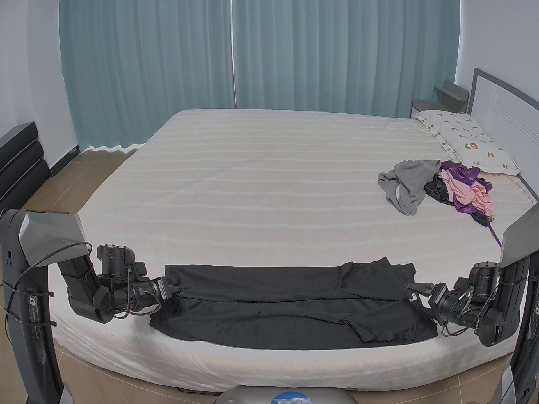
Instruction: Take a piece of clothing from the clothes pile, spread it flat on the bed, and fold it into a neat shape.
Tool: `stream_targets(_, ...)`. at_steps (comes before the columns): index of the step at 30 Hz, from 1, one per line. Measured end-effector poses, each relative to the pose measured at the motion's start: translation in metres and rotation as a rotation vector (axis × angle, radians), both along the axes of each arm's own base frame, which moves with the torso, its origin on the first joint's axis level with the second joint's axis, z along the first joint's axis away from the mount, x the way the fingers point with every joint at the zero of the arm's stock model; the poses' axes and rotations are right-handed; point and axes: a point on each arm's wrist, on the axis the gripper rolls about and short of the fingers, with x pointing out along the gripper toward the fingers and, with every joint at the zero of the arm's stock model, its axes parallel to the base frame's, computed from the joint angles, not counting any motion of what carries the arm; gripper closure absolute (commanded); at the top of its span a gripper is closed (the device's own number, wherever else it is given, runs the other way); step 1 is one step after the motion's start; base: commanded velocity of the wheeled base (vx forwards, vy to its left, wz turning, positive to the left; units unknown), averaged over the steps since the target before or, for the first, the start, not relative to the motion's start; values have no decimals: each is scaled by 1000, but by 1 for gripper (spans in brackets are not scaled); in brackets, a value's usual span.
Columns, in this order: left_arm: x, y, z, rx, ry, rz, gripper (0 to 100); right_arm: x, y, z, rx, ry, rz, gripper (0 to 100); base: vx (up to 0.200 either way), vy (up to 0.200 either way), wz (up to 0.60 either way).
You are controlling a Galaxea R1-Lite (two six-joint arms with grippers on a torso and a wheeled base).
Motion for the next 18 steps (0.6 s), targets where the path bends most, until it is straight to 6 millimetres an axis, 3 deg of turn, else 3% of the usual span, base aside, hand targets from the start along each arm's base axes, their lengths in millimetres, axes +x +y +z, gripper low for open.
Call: stream_targets(18,-7,3,7,-13,10,37,100,2,-3,0,-2,-6,-18,0,0,0,0)
